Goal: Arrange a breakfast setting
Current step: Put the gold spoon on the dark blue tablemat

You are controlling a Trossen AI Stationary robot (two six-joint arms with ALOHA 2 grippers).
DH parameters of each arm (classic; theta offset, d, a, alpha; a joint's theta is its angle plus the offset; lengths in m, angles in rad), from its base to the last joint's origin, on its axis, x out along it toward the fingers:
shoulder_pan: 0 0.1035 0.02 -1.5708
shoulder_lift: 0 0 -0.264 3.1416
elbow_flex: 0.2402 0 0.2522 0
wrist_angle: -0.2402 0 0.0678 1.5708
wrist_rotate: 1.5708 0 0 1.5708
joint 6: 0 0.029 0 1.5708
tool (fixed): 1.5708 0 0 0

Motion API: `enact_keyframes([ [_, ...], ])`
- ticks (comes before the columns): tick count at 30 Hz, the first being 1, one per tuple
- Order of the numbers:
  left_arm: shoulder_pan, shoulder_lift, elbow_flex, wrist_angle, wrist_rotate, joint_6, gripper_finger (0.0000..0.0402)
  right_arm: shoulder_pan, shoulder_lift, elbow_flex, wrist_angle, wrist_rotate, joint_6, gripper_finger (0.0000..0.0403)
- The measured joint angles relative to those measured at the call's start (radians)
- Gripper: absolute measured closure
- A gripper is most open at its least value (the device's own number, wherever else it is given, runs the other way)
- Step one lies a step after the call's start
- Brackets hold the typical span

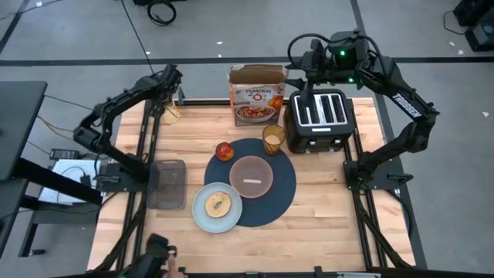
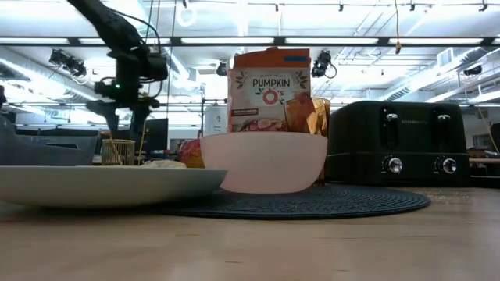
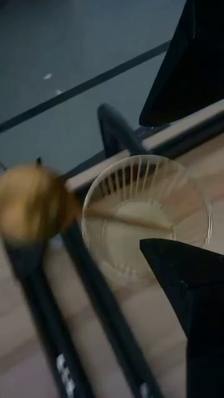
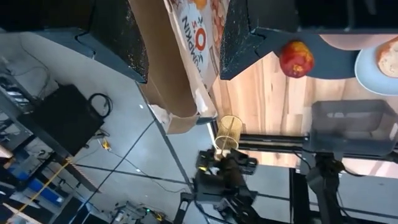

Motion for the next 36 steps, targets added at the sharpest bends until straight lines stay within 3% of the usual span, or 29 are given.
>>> enact_keyframes([
  [6,-0.070,0.140,0.218,-0.101,-0.083,0.071,0.0109,-0.043,0.041,0.000,0.020,-0.053,0.008,0.0198],
  [10,-0.020,0.198,0.318,-0.235,-0.128,0.074,0.0118,-0.057,0.046,0.000,0.007,-0.061,0.036,0.0198],
  [20,0.115,0.214,0.320,-0.335,-0.053,0.063,0.0121,-0.055,0.047,0.000,-0.010,-0.067,0.056,0.0198],
  [28,0.116,0.276,0.320,-0.367,-0.027,0.004,0.0121,-0.055,0.047,0.000,-0.010,-0.068,0.055,0.0198],
  [36,0.104,0.308,0.319,-0.386,-0.083,-0.087,0.0121,-0.055,0.047,0.000,-0.011,-0.068,0.055,0.0198],
])
